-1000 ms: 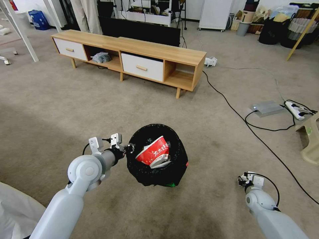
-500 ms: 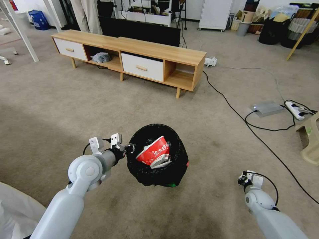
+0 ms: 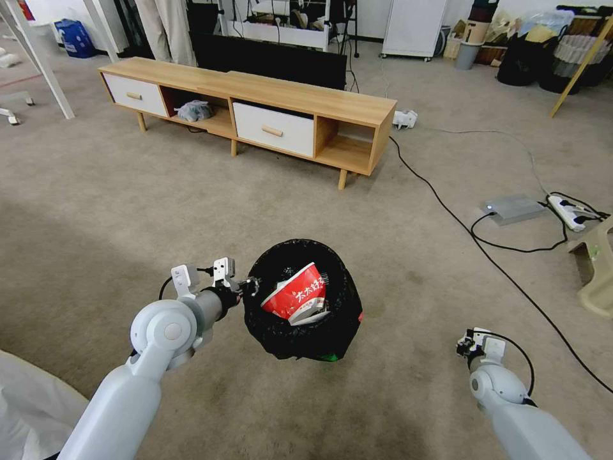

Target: Pick up the trash bin and place the garbage on the floor into it.

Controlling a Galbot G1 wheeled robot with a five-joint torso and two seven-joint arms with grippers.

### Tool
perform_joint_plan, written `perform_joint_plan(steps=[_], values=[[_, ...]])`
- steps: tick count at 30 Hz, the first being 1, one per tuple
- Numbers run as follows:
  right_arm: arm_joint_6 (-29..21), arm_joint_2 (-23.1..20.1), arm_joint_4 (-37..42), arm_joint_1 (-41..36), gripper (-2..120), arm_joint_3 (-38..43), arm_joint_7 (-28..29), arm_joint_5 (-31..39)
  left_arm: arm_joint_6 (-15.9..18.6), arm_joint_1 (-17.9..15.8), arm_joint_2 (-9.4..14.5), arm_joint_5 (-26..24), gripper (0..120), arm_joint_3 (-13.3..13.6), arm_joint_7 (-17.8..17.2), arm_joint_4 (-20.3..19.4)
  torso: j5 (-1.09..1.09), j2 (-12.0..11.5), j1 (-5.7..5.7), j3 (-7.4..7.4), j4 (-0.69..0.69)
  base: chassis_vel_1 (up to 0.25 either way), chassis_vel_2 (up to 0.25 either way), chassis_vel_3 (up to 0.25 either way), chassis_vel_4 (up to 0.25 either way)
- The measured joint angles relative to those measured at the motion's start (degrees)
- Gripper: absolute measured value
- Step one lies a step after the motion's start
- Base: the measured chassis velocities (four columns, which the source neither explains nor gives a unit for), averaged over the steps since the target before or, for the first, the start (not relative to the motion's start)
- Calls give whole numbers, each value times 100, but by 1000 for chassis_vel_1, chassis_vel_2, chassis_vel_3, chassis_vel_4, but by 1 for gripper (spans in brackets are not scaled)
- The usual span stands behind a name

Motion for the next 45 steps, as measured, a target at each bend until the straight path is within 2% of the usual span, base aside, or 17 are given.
perform_joint_plan(steps=[16, 18, 26, 30, 36, 45], values=[[59, -144, 782, -250, 0, 135, 37, -238, 0, -20, -17, 1, 0, 10, -1, 2, 0, 0, 0, 0, 0, 0, 0, 0, 0], [58, -204, 1207, -351, 0, 168, 71, -289, 0, -29, -38, 9, 0, 15, -2, 13, -1, 0, 0, 0, 0, 0, 0, 0, 0], [-8, -243, 1760, -440, 0, 167, 145, -333, 0, -27, -57, 30, 0, 21, -3, 15, 0, 0, 0, 0, 0, 0, 0, 0, 0], [-62, -257, 2392, -490, 0, 141, 210, -433, 0, -14, -53, 34, 0, 2, -10, 4, 0, 0, 0, 0, 0, 0, 0, 0, 0], [117, -350, 3017, -510, 0, 98, 148, -663, 0, -16, -55, 35, 0, -12, -23, 4, -1, 0, 0, 0, 0, 0, 0, 0, 0], [602, -411, 3291, -517, 0, 101, -293, -843, 0, -44, -83, 50, 0, 29, -32, 62, -1, 0, 0, 0, 0, 0, 0, 0, 0]])
